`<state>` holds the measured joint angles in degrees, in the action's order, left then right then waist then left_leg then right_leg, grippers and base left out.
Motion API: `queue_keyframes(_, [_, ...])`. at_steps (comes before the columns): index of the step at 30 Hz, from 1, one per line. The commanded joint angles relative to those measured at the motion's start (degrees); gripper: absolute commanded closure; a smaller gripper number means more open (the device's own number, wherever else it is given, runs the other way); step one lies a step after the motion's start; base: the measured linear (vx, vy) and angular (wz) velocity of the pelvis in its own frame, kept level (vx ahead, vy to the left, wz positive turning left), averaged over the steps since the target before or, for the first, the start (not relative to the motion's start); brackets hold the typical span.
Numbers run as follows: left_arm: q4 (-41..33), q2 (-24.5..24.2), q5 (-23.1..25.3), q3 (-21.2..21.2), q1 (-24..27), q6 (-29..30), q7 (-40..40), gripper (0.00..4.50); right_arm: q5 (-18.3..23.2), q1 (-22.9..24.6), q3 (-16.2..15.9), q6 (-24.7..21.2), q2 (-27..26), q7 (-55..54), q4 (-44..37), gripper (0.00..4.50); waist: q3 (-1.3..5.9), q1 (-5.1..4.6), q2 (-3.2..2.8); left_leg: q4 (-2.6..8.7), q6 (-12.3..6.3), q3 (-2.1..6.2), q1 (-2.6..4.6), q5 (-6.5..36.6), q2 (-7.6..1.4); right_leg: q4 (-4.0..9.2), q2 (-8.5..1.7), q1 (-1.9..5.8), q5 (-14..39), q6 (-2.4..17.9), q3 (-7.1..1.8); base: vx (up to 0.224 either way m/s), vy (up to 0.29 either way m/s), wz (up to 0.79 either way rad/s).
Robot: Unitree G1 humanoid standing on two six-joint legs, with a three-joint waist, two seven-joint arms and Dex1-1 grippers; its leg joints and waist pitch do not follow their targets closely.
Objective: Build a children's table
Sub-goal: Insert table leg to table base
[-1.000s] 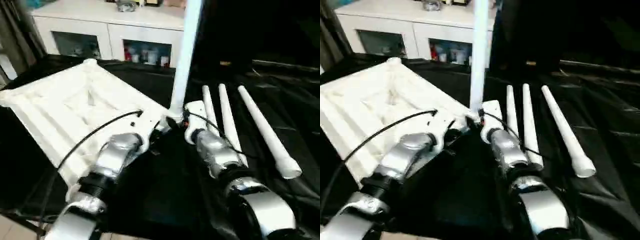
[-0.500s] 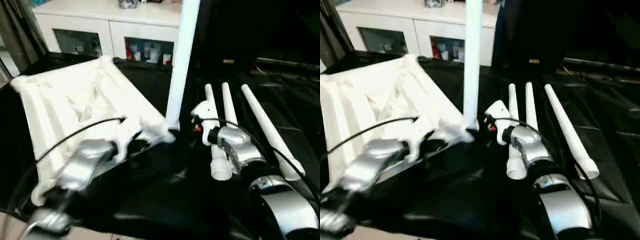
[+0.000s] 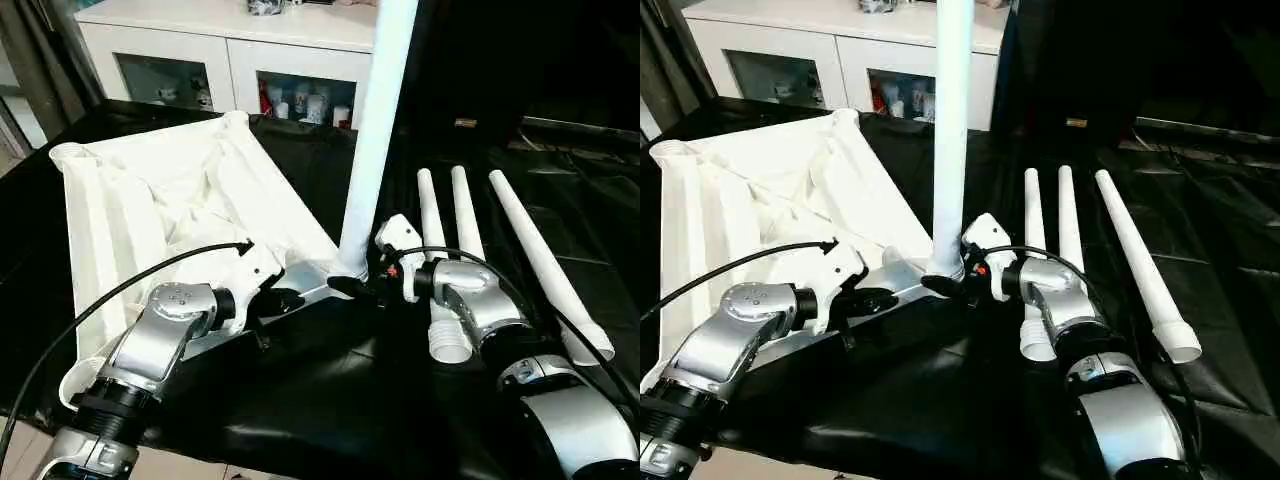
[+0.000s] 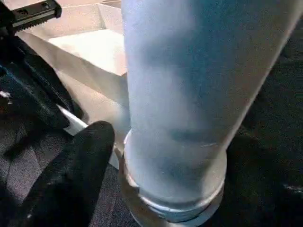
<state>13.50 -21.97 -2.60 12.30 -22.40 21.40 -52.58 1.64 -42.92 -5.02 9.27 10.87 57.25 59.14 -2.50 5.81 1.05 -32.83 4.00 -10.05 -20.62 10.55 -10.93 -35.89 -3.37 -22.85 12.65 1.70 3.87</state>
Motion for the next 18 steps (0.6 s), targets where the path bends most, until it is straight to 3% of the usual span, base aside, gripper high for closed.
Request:
queue_keyframes(1, [-0.03,0.87,-1.81,1.83,1.44,0.41,-1.93,4.5,0.16,0.03,-0.46,-0.52,0.17,0.82,-1.02,1.16,3.27,0.06,0.46,2.76,-6.27,0.43,0.05,3.7,-2.54,3.39,-4.93,3.38,-1.1,14.34,-3.08,0.0,0.0,0.0])
queue_keyframes(8, [-0.22,0.93,-1.89,1.95,1.67,1.07,-2.03,4.5,0.91,0.97,0.41,-1.29,-0.12,0.72,-1.24,1.74,3.21,0.06,0.35,2.81,-5.6,0.47,0.1,4.92,-2.58,3.54,-4.94,3.34,0.92,14.06,-3.07,0.0,0.0,0.0])
queue_keyframes(11, [2.07,2.56,-0.31,1.82,0.64,2.34,1.42,4.5,0.13,0.89,1.77,-2.1,-1.5,-8.31,1.08,1.79,3.16,-0.04,0.3,2.87,-5.08,0.5,0.15,5.11,-2.54,3.61,-4.98,3.26,1.25,14.03,-3.14,0.0,0.0,0.0])
queue_keyframes(14, [4.92,4.42,1.34,1.5,-0.77,3.66,5.48,4.5,-0.57,0.7,3.05,-2.99,-2.93,-17.61,3.39,1.84,2.89,-0.34,0.38,3.21,-3.36,0.55,0.36,7.29,-2.48,4.2,-5.02,3.14,5.76,13.04,-3.21,0.0,0.0,0.0])
queue_keyframes(17, [13.89,11.29,3.6,-1.53,-5.79,6.53,18.99,4.5,2.22,0.78,8.28,-7.09,-8.39,-37.67,6.82,1.84,2.21,-0.67,0.28,3.76,-0.6,0.62,1.24,12.53,-2.39,5.53,-5.09,2.54,16.31,10.58,-3.28,0.0,0.0,0.0])
queue_keyframes(18, [13.89,11.29,3.6,-1.53,-5.79,6.53,18.99,4.5,2.22,0.78,8.28,-7.09,-8.39,-37.67,6.82,1.84,2.19,-0.62,0.2,3.84,0.04,0.7,1.5,13.6,-2.43,5.73,-5.19,2.37,18.38,10.04,-3.32,0.0,0.0,0.0])
